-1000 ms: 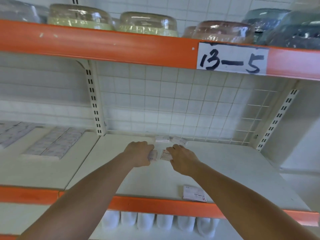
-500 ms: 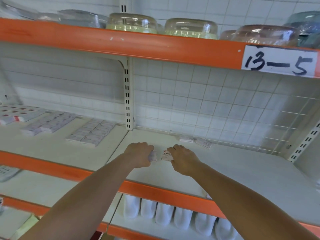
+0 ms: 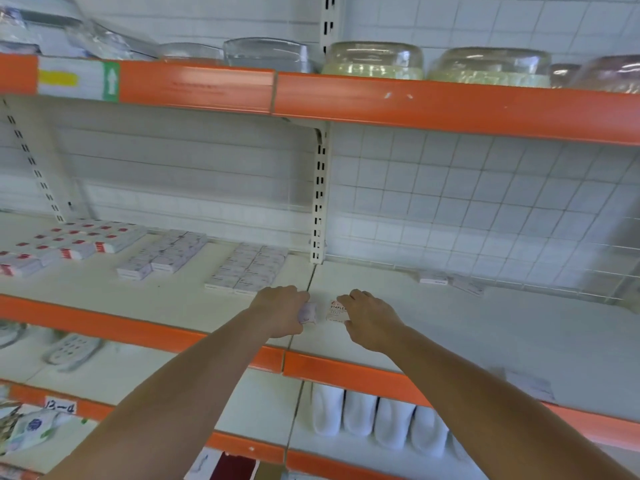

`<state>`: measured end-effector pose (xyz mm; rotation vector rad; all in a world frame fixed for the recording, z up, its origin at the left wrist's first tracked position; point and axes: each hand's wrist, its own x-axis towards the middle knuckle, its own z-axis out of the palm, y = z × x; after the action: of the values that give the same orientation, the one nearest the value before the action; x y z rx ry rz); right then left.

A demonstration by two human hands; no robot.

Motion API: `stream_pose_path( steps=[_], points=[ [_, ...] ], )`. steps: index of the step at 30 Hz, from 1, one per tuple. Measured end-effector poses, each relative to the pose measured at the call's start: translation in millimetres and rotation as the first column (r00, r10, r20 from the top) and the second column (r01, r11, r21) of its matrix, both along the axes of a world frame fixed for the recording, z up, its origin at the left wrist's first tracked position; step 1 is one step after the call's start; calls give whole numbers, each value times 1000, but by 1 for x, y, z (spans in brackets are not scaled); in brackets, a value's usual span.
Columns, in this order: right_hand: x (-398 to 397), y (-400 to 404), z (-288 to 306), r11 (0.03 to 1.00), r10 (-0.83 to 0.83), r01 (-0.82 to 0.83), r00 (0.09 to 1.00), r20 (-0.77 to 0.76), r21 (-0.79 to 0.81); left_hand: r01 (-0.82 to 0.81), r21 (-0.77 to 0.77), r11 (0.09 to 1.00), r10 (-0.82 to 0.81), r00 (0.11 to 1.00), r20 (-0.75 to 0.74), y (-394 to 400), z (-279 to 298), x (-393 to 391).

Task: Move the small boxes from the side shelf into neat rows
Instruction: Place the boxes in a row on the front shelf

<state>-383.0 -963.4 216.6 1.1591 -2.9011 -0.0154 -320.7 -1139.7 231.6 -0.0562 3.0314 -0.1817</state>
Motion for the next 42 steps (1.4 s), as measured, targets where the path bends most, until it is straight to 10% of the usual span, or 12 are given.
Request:
stream_pose_path(
  steps=[42],
  points=[
    [15, -187, -29, 982, 191, -190, 976, -104, 25, -92, 106, 990, 98, 994, -54, -182, -28, 20]
  ],
)
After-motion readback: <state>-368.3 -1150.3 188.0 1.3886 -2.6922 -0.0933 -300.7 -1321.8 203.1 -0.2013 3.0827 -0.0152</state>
